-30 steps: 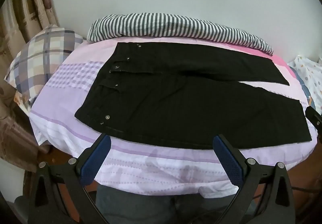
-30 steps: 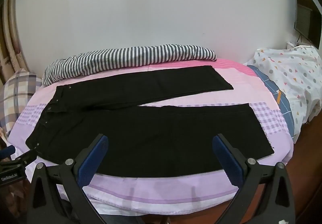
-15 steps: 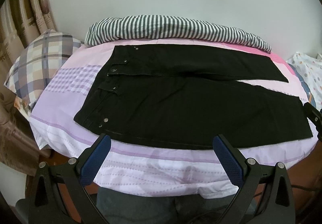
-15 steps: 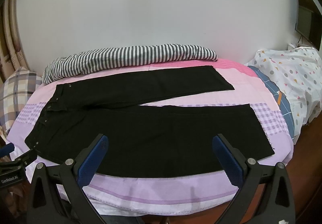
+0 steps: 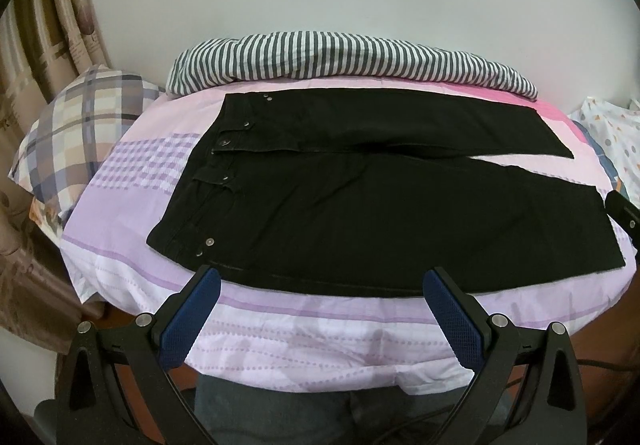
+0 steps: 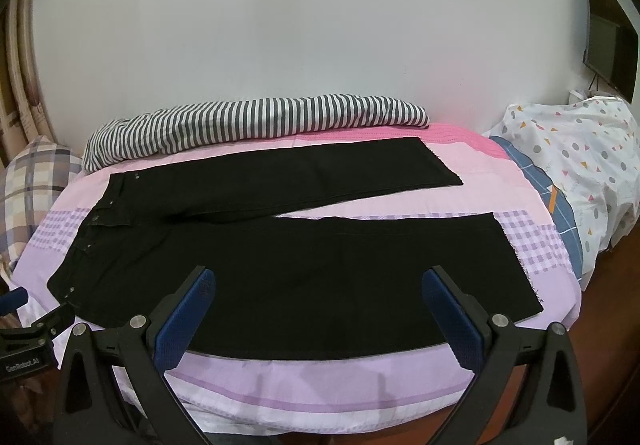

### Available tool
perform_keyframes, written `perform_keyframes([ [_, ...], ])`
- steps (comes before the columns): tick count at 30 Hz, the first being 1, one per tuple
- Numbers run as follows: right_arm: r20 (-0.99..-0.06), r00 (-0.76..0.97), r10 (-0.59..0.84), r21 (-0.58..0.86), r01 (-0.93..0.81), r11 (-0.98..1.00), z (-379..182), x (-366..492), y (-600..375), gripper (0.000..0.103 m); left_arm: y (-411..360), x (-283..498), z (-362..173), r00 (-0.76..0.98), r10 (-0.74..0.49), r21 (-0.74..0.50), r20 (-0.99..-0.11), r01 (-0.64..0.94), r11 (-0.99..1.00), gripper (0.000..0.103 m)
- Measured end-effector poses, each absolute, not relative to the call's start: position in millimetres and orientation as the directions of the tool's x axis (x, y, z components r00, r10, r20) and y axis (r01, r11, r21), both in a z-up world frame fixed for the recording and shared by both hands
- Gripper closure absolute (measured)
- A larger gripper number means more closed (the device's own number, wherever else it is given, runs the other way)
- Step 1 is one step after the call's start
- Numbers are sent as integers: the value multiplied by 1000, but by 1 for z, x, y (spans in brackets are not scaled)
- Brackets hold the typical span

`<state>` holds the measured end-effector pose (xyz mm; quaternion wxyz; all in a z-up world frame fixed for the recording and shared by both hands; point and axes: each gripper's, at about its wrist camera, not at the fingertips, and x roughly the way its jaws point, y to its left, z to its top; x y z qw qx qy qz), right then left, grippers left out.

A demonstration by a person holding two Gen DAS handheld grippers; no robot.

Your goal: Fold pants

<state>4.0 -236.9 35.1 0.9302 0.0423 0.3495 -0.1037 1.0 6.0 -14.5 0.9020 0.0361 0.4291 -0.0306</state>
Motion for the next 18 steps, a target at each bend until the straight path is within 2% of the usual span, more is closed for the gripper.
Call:
perform_keyframes([
  [18,-659,732,-169,5,229,973,34,6,-240,0,2,1,-14,635,-24,45,-772,93,995,2],
])
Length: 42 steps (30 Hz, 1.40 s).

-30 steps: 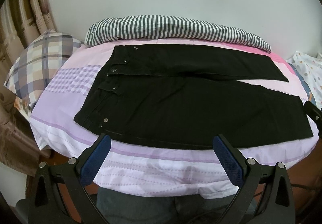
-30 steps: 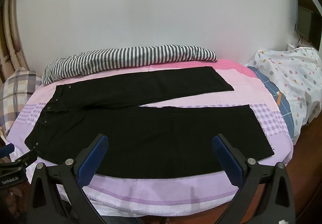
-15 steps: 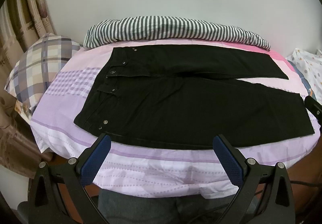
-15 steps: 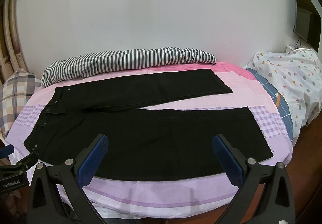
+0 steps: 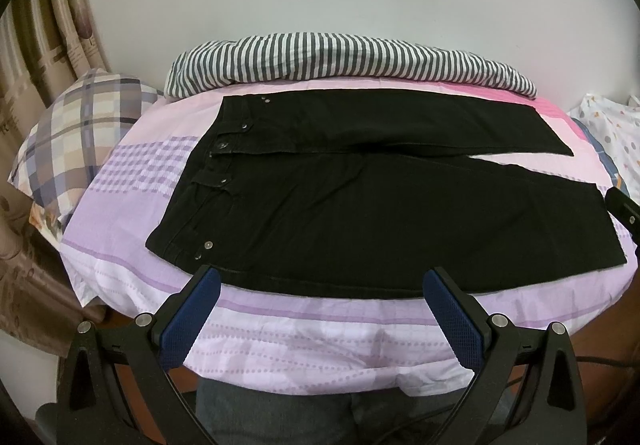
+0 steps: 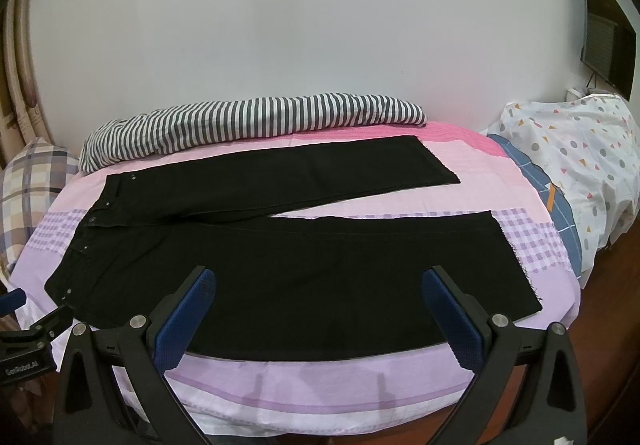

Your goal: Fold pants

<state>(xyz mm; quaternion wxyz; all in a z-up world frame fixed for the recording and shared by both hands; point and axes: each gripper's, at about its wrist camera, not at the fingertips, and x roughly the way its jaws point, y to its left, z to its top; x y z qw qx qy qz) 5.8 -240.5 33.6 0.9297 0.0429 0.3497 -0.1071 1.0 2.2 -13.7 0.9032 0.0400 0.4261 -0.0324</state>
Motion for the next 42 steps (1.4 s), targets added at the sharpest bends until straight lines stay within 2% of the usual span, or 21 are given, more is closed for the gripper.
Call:
perform_keyframes([
  [26,-647,742,-174,6,234,972,33,6,-241,0,0,3,-15,640,-29,45,-768,100,994,2],
  [42,-670,722,-171,9,238,971,26,17,-241,0,1,15,-25,609,-34,35,-792,101,994,2],
])
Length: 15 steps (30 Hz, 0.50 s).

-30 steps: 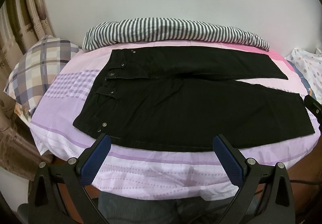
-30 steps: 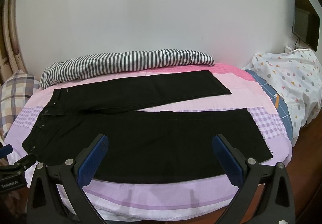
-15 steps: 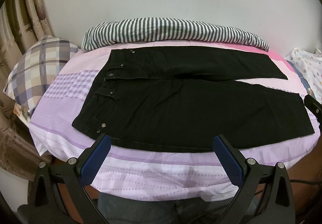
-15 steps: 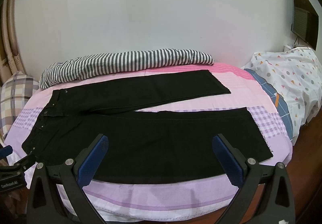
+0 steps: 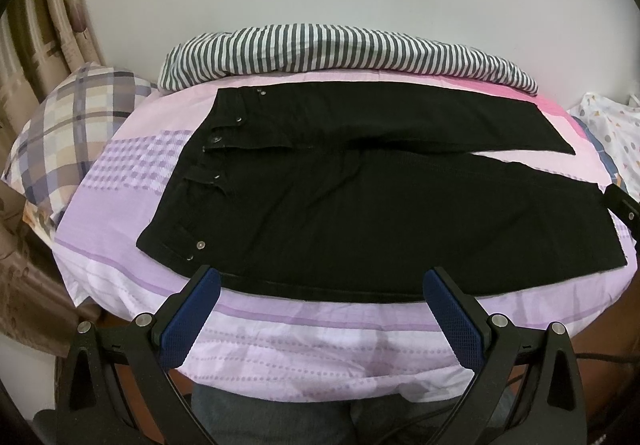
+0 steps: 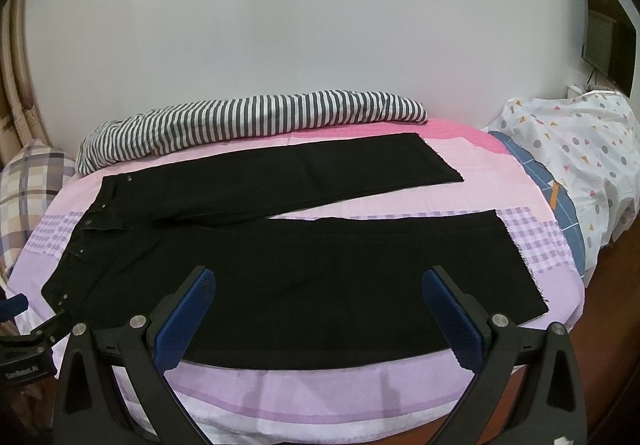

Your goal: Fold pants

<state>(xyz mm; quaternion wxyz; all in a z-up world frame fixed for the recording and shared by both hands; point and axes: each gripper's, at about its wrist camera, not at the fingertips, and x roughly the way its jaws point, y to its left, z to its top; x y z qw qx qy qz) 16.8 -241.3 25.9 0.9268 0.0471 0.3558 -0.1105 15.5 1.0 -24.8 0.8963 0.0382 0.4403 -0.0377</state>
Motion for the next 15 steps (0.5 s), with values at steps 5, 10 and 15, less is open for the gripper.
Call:
perform_keyframes([
  [5,-676,718,-169,11,239,971,26,25,-240,0,2,22,-28,598,-36,31,-801,101,994,2],
  [10,-682,713,-160,15,234,972,25,32,-240,0,5,30,-32,585,-45,18,-810,102,995,2],
  [15,-715,693,-88,72,198,978,17,47,-243,0,17,45,-36,565,-63,-23,-823,79,997,4],
])
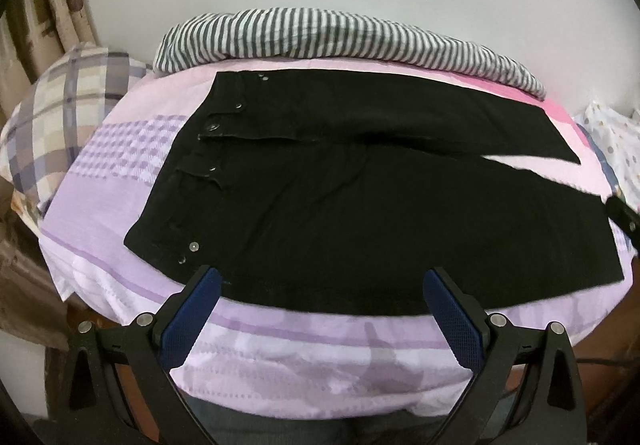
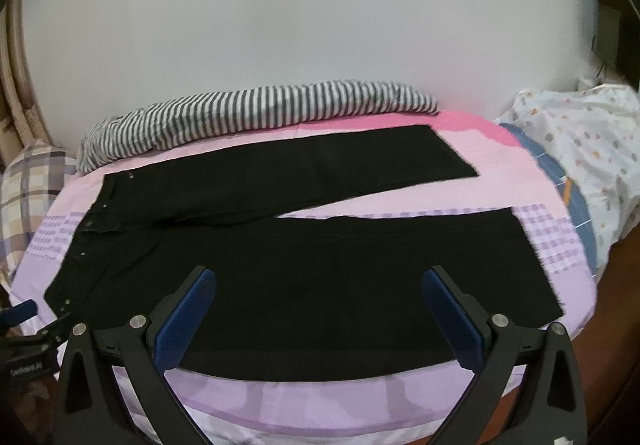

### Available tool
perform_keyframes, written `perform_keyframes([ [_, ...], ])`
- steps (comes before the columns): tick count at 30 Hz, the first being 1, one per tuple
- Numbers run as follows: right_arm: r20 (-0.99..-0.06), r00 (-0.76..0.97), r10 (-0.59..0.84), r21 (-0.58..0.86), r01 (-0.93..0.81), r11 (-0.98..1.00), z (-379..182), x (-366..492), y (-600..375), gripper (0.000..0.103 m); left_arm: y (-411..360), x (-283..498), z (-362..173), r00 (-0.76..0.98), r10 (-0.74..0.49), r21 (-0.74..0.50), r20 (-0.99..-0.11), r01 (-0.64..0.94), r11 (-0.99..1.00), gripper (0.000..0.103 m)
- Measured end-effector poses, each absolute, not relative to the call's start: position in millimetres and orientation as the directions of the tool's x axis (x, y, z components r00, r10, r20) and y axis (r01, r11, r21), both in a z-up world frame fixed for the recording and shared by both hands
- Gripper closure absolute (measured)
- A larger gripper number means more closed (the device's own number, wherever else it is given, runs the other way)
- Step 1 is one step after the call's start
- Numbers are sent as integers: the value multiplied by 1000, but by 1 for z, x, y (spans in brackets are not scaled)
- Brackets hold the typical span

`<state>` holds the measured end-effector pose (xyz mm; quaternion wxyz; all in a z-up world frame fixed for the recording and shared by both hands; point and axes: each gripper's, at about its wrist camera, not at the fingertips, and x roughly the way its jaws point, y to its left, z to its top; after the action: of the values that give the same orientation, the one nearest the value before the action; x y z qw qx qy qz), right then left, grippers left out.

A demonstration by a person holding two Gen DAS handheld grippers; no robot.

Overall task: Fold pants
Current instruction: 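Grasp the trousers waistband with the left gripper while the right gripper grasps it too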

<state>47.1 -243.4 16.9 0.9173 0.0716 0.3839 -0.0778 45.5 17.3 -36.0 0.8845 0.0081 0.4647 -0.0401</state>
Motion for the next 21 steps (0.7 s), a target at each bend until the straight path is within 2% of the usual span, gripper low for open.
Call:
perform_keyframes([
  [2,-735,677,-37,109,172,979,13,56,-244,0,25,57,-38,555,-73,-42,-829,68,997,6],
  [11,-758,653,-4,136,164,977,9,99,-246,0,80,130,-35,547,-87,-88,-833,23,996,25],
  [13,-763,646,4,143,162,976,7,114,-244,0,96,152,-33,540,-136,-145,-831,25,989,32],
  [15,-767,641,15,149,155,977,2,124,-241,0,114,176,-31,535,-180,-206,-826,12,978,35],
  [21,-755,637,158,272,84,959,-14,164,-229,0,161,243,-32,532,-294,-359,-794,-21,933,38],
])
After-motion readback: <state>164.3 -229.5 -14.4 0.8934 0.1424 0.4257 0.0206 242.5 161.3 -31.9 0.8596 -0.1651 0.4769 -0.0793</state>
